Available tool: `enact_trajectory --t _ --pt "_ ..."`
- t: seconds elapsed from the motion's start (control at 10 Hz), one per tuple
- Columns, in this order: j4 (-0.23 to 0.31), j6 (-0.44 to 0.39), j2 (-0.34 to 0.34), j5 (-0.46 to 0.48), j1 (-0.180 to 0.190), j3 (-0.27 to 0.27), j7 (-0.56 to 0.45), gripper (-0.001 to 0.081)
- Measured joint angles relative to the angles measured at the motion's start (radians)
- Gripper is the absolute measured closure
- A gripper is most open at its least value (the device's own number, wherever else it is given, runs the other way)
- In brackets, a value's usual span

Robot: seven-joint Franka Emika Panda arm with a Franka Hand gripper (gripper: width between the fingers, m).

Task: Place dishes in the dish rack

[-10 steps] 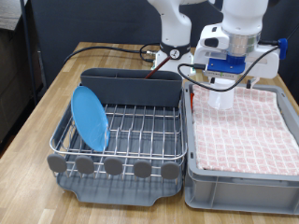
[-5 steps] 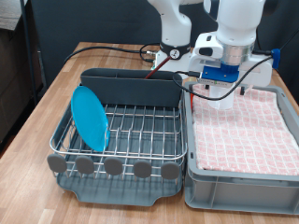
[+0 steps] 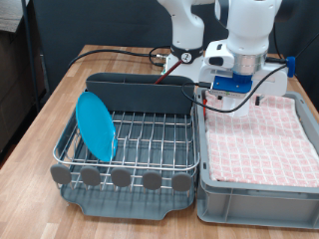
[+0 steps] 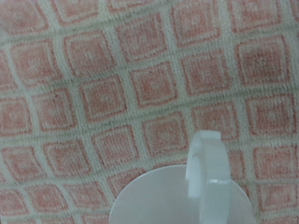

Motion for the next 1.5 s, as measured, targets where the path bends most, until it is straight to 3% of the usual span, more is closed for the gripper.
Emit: enact_trajectory --t 1.0,1.4,1.5 --pt "-0.034 0.040 0.046 0.019 -0.001 -0.033 -0.017 0.0004" --pt "-0.049 0.076 0.046 0.072 -0.002 -0.037 -0.066 0.0004" --pt "-0.050 0.081 0.046 0.083 -0.003 -0.037 -0.074 0.0093"
